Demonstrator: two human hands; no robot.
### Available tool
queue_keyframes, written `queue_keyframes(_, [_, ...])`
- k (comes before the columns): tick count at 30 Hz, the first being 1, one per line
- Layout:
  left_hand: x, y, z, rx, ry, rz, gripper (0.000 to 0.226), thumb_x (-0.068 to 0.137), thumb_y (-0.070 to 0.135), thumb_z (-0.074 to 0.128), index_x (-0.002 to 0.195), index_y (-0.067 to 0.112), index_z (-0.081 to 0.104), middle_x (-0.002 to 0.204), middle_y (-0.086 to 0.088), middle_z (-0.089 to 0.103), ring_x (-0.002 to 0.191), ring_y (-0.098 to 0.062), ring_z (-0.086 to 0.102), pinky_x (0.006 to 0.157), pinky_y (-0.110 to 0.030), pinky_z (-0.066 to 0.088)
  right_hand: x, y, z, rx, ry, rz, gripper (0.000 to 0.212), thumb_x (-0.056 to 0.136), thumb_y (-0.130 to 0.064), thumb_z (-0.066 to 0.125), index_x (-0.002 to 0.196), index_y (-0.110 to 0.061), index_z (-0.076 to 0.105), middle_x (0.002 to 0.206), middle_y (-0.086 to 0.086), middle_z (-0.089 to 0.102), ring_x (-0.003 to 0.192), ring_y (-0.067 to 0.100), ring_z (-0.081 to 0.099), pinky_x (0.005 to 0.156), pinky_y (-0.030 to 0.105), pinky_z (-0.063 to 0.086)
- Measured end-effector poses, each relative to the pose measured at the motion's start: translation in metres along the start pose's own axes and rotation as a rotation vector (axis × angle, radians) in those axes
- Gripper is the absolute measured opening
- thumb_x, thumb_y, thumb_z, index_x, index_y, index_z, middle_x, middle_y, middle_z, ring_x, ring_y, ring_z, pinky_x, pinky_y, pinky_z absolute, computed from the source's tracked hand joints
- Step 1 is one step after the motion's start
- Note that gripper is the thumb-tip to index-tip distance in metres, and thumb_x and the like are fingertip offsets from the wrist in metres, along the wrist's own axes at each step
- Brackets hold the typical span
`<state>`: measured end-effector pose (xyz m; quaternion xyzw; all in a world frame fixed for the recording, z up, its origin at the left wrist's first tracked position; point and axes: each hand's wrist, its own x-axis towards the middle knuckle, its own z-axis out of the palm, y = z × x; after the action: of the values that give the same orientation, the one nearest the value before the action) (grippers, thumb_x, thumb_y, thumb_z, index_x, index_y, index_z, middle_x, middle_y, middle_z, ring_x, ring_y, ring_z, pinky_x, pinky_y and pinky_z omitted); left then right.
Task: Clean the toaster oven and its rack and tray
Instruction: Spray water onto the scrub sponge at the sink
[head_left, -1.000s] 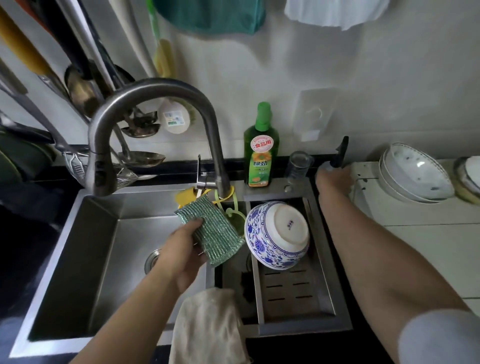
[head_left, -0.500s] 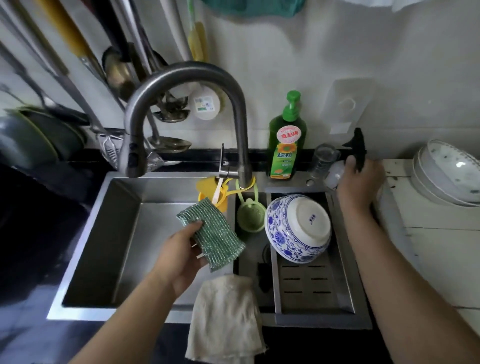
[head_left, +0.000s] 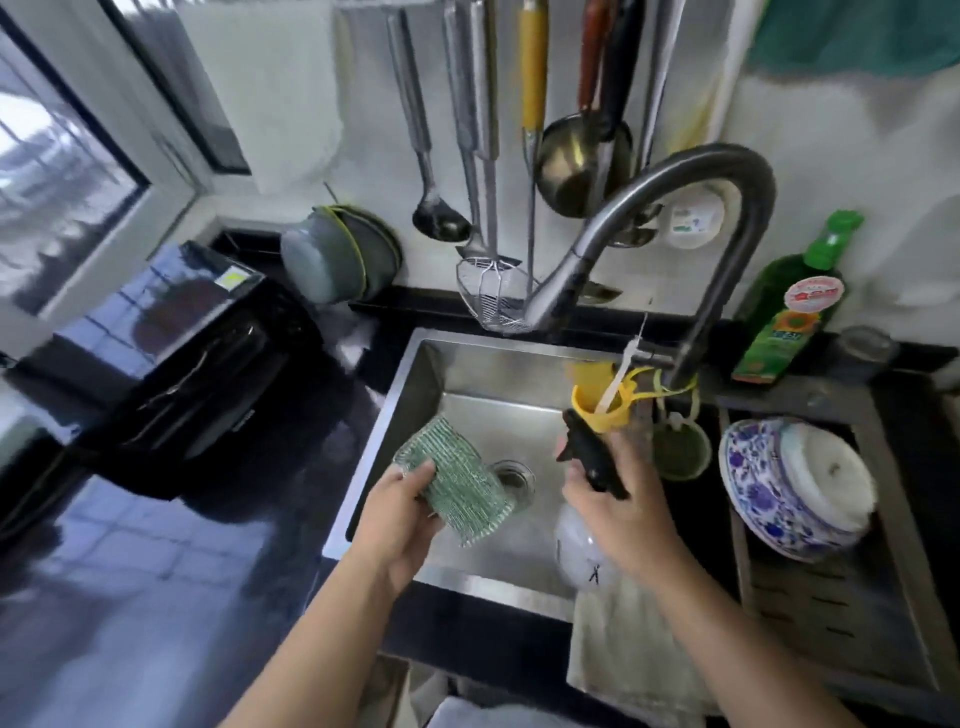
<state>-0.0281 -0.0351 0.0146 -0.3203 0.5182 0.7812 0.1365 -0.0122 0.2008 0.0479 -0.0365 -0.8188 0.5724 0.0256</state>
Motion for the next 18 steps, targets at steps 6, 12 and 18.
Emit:
queue_keyframes(6, [0.013, 0.031, -0.027, -0.056, -0.045, -0.051, 0.040, 0.099, 0.023, 0.055, 0.134, 0.004, 0.063, 0.132, -0.022, 0.067, 0.121, -0.038, 0.064, 0.112, -0.056, 0.046, 0.003, -0.032, 0.051, -0.275, -0.399, 0.081, 0.009, 0.075, -0.018, 0.063, 0.079, -0.025, 0.059, 0.065, -0.008, 0.058, 0.059, 0.009, 0.051, 0.057, 0.032, 0.037])
queue_keyframes(12, [0.013, 0.037, -0.022, 0.030, -0.151, -0.043, 0.046, 0.109, 0.038, 0.039, 0.118, 0.007, 0.072, 0.110, -0.017, 0.074, 0.087, -0.027, 0.068, 0.075, -0.036, 0.055, 0.021, -0.053, 0.105, -0.410, -0.372, 0.161, 0.003, 0.072, -0.026, 0.059, 0.074, -0.025, 0.060, 0.063, -0.005, 0.060, 0.065, 0.023, 0.058, 0.056, 0.029, 0.039])
queue_keyframes(18, [0.014, 0.041, -0.024, 0.011, -0.239, -0.035, 0.053, 0.112, 0.043, 0.031, 0.118, 0.008, 0.071, 0.111, -0.018, 0.075, 0.089, -0.026, 0.072, 0.082, -0.040, 0.052, 0.013, -0.058, 0.115, -0.446, -0.273, 0.206, 0.005, 0.069, -0.025, 0.056, 0.064, -0.025, 0.059, 0.057, -0.002, 0.055, 0.062, 0.028, 0.056, 0.053, 0.032, 0.038])
